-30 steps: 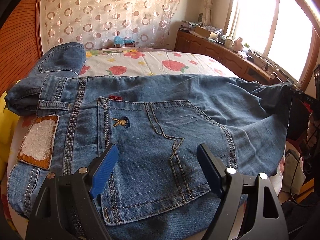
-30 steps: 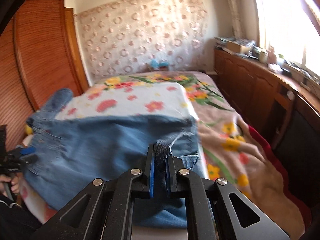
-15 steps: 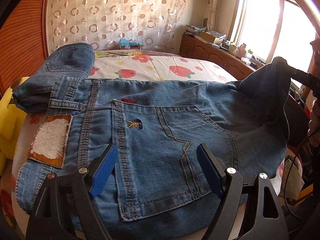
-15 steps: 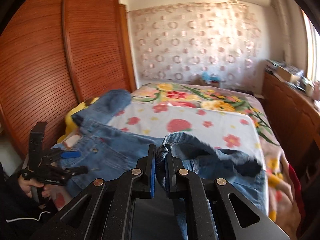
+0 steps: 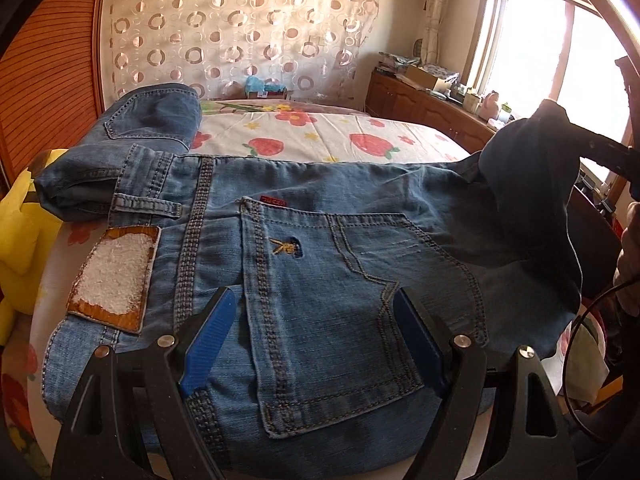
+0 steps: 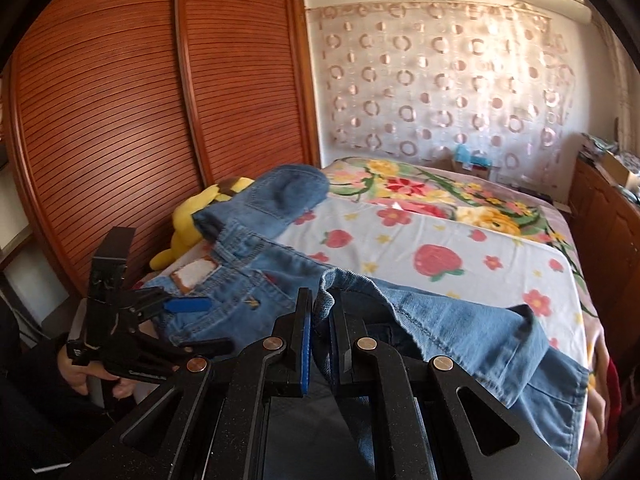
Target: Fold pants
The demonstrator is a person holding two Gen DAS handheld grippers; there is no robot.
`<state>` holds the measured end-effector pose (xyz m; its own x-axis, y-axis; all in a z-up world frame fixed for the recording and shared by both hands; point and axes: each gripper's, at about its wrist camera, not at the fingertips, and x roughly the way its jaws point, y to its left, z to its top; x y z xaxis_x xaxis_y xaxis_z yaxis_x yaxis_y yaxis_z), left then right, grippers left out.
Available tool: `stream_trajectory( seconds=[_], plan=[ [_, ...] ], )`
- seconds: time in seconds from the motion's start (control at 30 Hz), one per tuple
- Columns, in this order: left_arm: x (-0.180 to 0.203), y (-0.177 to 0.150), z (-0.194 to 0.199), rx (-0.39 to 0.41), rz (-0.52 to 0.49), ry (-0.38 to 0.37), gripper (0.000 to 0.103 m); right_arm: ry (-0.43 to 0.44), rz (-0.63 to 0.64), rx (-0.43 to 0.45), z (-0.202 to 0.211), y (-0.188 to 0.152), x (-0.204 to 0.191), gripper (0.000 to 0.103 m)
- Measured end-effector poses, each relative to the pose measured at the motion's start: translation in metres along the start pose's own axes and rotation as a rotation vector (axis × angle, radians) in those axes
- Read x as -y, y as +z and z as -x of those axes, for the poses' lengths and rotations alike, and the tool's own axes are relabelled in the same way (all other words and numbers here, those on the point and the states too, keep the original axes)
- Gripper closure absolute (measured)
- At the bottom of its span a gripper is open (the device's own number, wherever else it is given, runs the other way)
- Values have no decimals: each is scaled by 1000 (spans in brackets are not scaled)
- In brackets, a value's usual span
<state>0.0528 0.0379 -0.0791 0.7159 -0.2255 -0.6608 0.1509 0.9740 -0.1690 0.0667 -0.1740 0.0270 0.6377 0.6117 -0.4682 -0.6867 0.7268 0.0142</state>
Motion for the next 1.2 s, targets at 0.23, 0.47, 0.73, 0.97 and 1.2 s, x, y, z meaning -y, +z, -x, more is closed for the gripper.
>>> stream_trajectory(
  seconds=[0.23, 0.47, 0.73, 0.97, 1.2],
  plan=[
    [-5, -1, 3, 3, 7, 3, 21, -19, -4, -58, -10, -7, 4, 88],
    [3, 4, 2, 1, 3, -15, 21, -72, -13, -55, 2, -9, 9, 67],
    [27, 23, -5, 10, -64, -42, 21, -185, -70, -69, 14, -31, 41, 64],
    [58, 42, -17, 12, -126, -125, 22, -240, -140, -96, 16, -46, 59, 58],
    [81, 47, -43, -61, -169, -188, 51, -233, -196, -123, 14, -51, 66, 58]
  ],
)
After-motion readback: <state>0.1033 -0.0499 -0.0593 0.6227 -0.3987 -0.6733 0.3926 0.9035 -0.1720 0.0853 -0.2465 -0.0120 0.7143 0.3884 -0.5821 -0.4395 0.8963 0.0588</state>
